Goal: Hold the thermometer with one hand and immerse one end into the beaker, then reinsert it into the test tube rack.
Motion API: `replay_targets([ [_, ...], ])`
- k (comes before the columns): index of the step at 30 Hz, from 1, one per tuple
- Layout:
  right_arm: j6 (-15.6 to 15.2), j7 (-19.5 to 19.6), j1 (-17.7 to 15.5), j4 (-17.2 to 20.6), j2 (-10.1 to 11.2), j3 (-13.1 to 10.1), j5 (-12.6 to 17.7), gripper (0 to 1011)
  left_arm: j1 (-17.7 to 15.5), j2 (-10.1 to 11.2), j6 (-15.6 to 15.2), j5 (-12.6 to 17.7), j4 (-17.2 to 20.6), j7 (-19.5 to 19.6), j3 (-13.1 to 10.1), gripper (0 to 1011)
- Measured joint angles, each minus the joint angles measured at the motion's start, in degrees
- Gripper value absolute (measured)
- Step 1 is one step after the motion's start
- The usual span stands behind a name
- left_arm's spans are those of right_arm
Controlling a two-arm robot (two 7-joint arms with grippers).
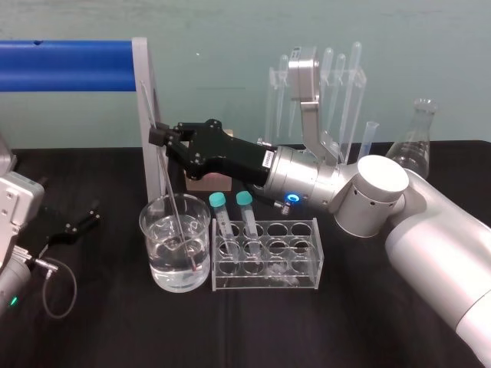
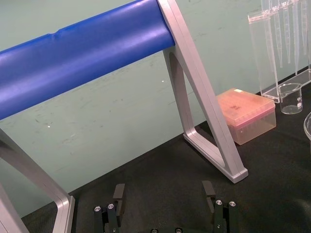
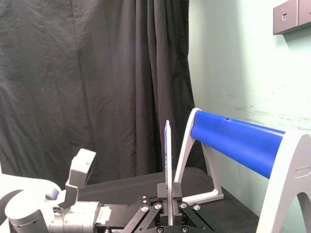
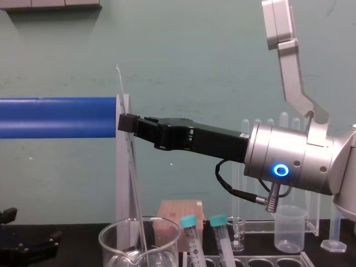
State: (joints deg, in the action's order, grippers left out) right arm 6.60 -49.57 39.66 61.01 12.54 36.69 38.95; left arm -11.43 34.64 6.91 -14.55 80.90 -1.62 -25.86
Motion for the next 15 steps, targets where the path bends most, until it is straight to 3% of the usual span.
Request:
replay_targets([
  [15, -0.36, 0.12, -0.17, 0.24, -0.2, -0.18, -0.06, 53, 0.0, 0.0, 0.0, 0.0, 0.0, 0.0, 0.0, 1008],
])
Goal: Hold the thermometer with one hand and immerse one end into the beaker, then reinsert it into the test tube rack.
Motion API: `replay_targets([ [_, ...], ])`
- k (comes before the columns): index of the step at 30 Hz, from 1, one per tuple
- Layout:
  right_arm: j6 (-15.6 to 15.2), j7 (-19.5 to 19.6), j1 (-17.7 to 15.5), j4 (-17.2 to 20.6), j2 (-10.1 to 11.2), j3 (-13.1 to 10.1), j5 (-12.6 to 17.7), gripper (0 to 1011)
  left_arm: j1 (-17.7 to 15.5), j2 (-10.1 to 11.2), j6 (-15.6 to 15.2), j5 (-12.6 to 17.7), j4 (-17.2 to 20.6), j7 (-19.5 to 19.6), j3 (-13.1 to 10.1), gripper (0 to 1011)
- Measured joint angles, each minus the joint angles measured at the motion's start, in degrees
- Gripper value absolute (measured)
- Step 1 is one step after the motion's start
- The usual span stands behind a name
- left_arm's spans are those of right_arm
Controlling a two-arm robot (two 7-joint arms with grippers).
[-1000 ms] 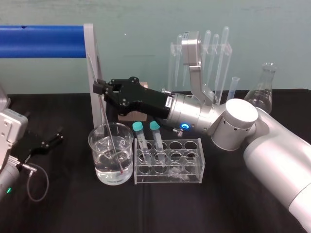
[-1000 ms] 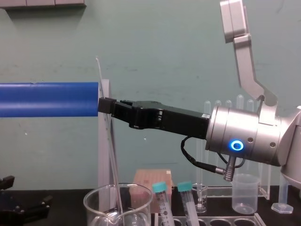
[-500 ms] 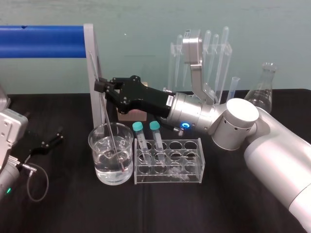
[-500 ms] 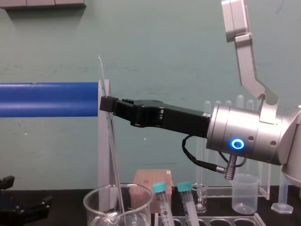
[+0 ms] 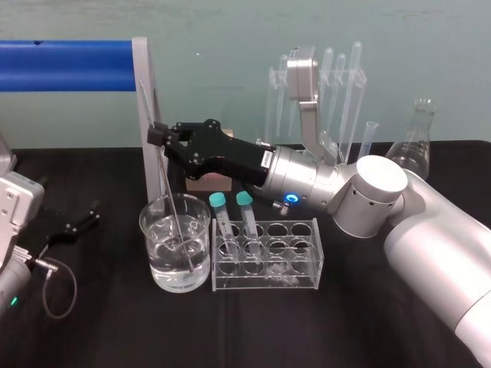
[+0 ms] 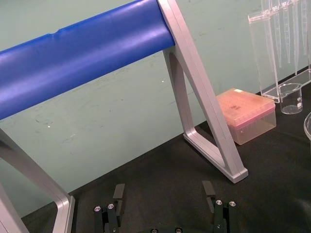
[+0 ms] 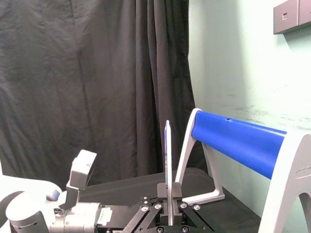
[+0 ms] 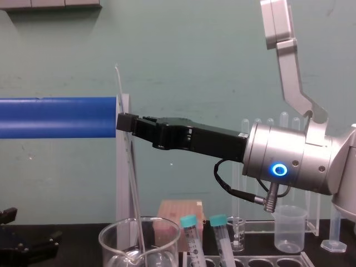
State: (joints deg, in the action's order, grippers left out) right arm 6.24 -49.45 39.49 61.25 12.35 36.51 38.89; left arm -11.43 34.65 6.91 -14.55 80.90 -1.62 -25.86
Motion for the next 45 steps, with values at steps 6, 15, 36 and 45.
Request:
replay_targets([
  [6, 0.02, -0.03, -0.14, 0.21, 0.02, -0.02, 0.09, 53, 0.0, 0.0, 0.0, 0.0, 0.0, 0.0, 0.0, 1008],
  [15, 0.33, -0.03, -0.28, 0.32, 0.18, 0.02, -0.03, 53, 0.0, 0.0, 0.0, 0.0, 0.0, 0.0, 0.0, 1008],
  [36, 0.31, -0.13, -0.05, -0.21, 0.03, 0.09, -0.17, 53, 0.0, 0.0, 0.0, 0.0, 0.0, 0.0, 0.0, 1008],
  [45, 0.2, -0.14, -0.05, -0.22, 0.02, 0.16, -0.27, 53, 0.0, 0.0, 0.0, 0.0, 0.0, 0.0, 0.0, 1008],
])
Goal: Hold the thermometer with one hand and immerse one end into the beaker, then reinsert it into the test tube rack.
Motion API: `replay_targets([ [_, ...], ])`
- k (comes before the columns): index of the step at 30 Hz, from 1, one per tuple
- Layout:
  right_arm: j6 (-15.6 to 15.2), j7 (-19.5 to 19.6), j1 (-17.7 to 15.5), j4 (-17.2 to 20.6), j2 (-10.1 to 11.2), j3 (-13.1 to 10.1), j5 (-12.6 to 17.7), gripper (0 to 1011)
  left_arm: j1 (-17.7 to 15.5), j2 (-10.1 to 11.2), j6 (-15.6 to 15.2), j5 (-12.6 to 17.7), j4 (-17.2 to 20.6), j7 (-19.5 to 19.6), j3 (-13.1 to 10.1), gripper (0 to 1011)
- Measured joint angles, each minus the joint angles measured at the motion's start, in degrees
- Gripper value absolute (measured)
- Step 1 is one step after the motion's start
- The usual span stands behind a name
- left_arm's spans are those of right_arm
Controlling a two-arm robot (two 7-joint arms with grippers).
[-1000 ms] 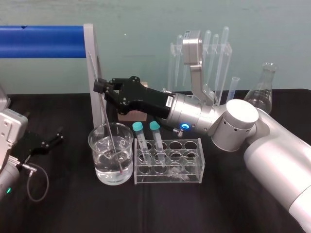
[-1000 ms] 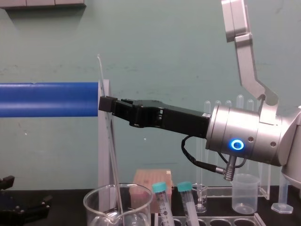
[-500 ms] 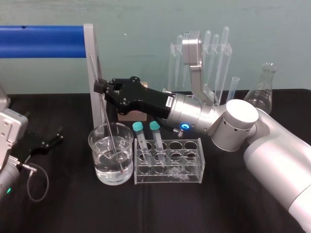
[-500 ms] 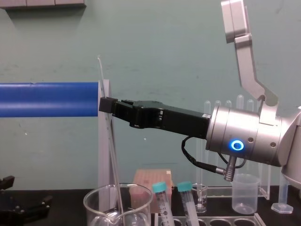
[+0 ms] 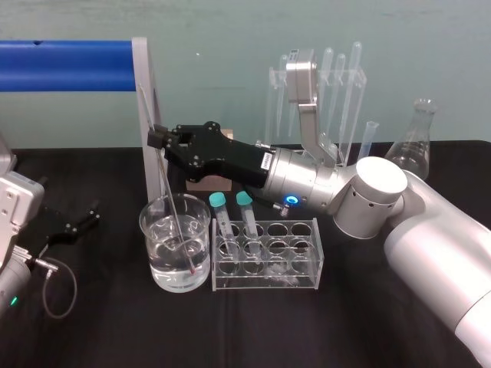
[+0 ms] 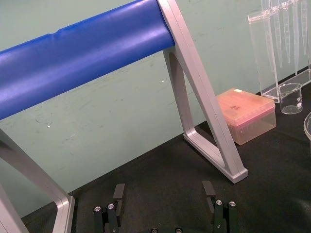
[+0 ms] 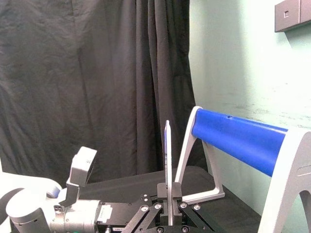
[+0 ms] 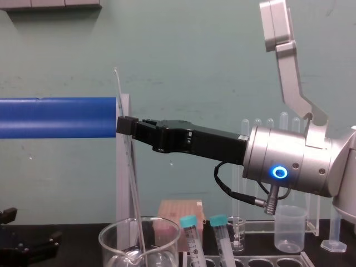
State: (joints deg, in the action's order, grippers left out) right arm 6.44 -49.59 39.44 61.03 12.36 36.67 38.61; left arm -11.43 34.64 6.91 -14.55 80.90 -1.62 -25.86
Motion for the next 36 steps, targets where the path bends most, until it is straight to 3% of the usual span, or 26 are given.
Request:
replay_targets([
  [36, -0.32, 0.3, -0.07, 0.38, 0.19, -0.06, -0.09, 53, 0.0, 0.0, 0.0, 0.0, 0.0, 0.0, 0.0, 1008],
])
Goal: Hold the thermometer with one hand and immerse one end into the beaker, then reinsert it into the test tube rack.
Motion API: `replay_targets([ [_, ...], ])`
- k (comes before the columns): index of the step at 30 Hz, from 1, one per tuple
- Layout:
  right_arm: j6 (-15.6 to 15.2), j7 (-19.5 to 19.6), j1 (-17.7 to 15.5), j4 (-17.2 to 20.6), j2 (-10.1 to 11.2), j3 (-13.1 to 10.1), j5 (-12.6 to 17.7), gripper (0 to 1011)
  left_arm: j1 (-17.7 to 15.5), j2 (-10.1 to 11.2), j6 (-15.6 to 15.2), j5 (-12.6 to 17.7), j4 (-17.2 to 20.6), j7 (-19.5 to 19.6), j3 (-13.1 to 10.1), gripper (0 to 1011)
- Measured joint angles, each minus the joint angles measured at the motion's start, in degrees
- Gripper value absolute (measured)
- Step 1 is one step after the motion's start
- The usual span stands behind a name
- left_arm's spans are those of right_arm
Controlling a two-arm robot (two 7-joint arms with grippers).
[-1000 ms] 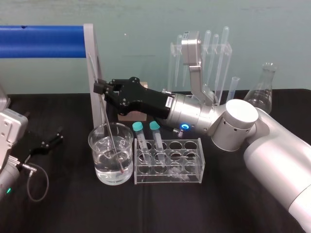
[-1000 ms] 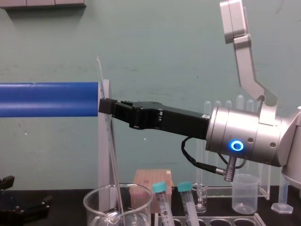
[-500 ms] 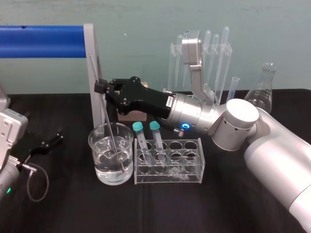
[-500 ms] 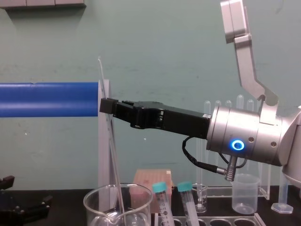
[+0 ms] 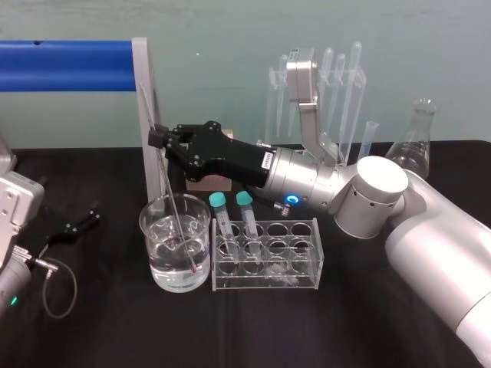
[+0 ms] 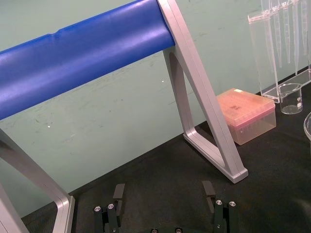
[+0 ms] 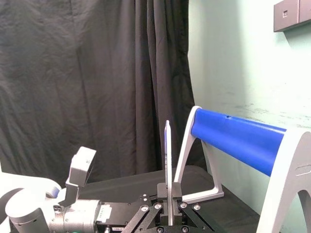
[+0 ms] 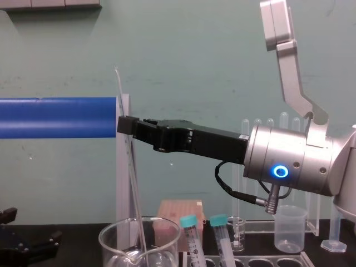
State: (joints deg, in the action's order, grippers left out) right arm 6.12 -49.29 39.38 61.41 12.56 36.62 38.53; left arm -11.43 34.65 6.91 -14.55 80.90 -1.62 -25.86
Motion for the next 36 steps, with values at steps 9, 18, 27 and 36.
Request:
replay_targets([
  [9, -0.01, 0.04, -0.04, 0.36, 0.21, 0.02, -0.07, 53, 0.0, 0.0, 0.0, 0.0, 0.0, 0.0, 0.0, 1008],
  [18, -0.17, 0.22, -0.41, 1.07, 0.5, 0.01, -0.07, 53, 0.0, 0.0, 0.0, 0.0, 0.0, 0.0, 0.0, 1008],
  [27, -0.31, 0.44, -0.77, 1.8, 0.82, 0.13, -0.07, 53, 0.0, 0.0, 0.0, 0.0, 0.0, 0.0, 0.0, 1008],
  [36, -0.44, 0.62, -1.11, 2.51, 1.23, 0.28, -0.12, 53, 0.0, 0.0, 0.0, 0.0, 0.0, 0.0, 0.0, 1008],
])
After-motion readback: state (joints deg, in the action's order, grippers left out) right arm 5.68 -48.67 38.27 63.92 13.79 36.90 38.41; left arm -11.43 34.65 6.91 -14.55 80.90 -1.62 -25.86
